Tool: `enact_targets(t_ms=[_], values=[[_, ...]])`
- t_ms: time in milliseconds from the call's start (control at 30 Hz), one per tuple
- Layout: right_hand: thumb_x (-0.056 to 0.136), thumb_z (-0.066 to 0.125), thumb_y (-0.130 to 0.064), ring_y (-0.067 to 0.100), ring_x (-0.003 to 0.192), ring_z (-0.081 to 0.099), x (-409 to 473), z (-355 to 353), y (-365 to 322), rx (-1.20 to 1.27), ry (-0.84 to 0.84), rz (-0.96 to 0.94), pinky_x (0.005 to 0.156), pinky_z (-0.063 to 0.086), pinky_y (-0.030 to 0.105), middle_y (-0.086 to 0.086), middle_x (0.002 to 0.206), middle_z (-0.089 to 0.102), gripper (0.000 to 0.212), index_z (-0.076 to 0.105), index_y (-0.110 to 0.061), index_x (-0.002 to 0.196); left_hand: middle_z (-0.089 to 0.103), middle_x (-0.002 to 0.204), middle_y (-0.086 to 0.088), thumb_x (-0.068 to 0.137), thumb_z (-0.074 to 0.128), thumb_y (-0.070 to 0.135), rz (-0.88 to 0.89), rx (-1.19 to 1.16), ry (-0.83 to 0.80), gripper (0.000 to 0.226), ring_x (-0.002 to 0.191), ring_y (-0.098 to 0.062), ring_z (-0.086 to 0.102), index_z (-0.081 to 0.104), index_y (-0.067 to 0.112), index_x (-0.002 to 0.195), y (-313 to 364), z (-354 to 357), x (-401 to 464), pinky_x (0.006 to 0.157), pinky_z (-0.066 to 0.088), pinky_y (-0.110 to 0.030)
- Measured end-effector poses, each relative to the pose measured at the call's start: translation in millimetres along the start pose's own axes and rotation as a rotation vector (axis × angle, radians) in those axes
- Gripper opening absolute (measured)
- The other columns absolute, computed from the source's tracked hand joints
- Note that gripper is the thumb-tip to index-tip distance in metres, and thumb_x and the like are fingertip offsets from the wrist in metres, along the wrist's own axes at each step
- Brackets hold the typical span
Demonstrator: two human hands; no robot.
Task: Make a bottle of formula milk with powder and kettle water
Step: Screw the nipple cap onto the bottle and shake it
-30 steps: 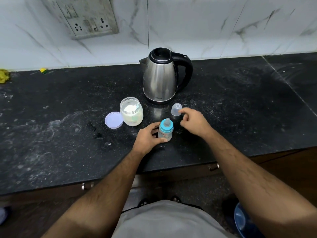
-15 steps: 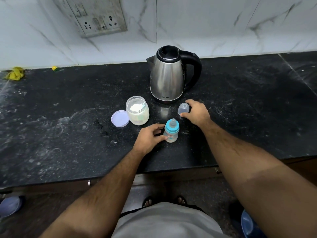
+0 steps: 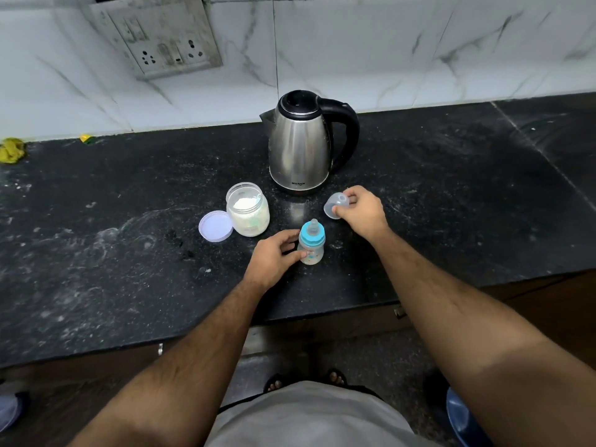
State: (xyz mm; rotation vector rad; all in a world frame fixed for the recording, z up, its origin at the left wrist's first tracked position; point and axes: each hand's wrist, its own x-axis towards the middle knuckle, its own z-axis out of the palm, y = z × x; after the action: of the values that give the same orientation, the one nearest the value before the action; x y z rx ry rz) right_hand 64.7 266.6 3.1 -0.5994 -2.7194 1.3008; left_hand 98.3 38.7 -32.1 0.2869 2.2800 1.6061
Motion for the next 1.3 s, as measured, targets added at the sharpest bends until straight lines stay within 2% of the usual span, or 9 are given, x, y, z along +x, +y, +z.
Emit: enact_targets(t_ms=[133,300,533,633,767,1133,1300], values=[[0.080,0.075,-0.024,0.009,0.082,0.069,-25.1,-19.1,-23.5,0.186,0.052,-0.087,0.083,0.059,0.032,-0.011,0.089,0.069,0.026,0.064,-0.025,0.104,0.068,0.126,0.003,0.081,0.080,0.010,0.015,-0.018,-0.008,0.054,0.114,-0.006,0.065,0.062,0.015,0.132,-0.9,-0.4,-2.2,0.103,0.050,-0.028],[0.081,0.077,-0.016,0.004,0.077,0.067,-57.8,-33.3,-36.1,0.327,0.011,-0.256,0.082,0.058,0.028,-0.004,0.097,0.070,0.043,0.063,-0.025,0.120,0.069,0.122,0.002,0.081,0.079,0.010,0.028,-0.025,-0.002,0.052,0.112,-0.007,0.066,0.062,0.013,0.130,-0.1,-0.6,-3.9,0.103,0.051,-0.030],[0.078,0.077,-0.019,0.007,0.093,0.068,-83.3,-18.6,-37.8,0.093,-0.046,-0.445,0.072,0.060,0.030,-0.007,0.112,0.069,0.046,0.067,-0.023,0.123,0.071,0.119,0.004,0.081,0.080,0.012,0.032,-0.037,-0.004,0.050,0.108,-0.004,0.067,0.063,0.014,0.128,0.3,-0.8,-3.0,0.102,0.052,-0.030],[0.079,0.077,-0.018,0.007,0.097,0.065,-87.5,-12.1,-35.3,-0.018,-0.074,-0.485,0.080,0.056,0.024,-0.004,0.118,0.067,0.048,0.066,-0.021,0.126,0.071,0.117,0.003,0.081,0.079,0.011,0.035,-0.045,-0.005,0.050,0.107,-0.004,0.068,0.064,0.013,0.128,0.4,-0.8,-3.9,0.102,0.052,-0.031],[0.082,0.075,-0.018,0.007,0.113,0.058,-88.7,-3.7,-31.2,-0.147,-0.133,-0.492,0.095,0.052,0.028,-0.003,0.128,0.063,0.051,0.063,-0.020,0.131,0.072,0.117,0.001,0.081,0.079,0.010,0.036,-0.068,-0.006,0.049,0.107,-0.007,0.069,0.064,0.012,0.127,-0.5,-1.2,-4.8,0.102,0.053,-0.035],[0.086,0.074,-0.018,0.014,0.116,0.059,-85.0,7.4,-19.8,-0.205,-0.098,-0.508,0.097,0.052,0.032,0.001,0.127,0.064,0.051,0.061,-0.019,0.135,0.073,0.115,0.000,0.081,0.080,0.012,0.034,-0.061,-0.001,0.048,0.105,-0.007,0.070,0.065,0.013,0.127,-3.4,0.2,-4.8,0.100,0.054,-0.037],[0.085,0.075,-0.018,0.019,0.117,0.061,-83.2,8.2,-18.3,-0.239,-0.078,-0.533,0.103,0.048,0.034,0.005,0.126,0.066,0.052,0.061,-0.017,0.135,0.073,0.116,0.000,0.081,0.080,0.014,0.038,-0.043,0.005,0.048,0.106,-0.008,0.070,0.065,0.014,0.127,-3.6,0.4,-5.0,0.101,0.054,-0.038]])
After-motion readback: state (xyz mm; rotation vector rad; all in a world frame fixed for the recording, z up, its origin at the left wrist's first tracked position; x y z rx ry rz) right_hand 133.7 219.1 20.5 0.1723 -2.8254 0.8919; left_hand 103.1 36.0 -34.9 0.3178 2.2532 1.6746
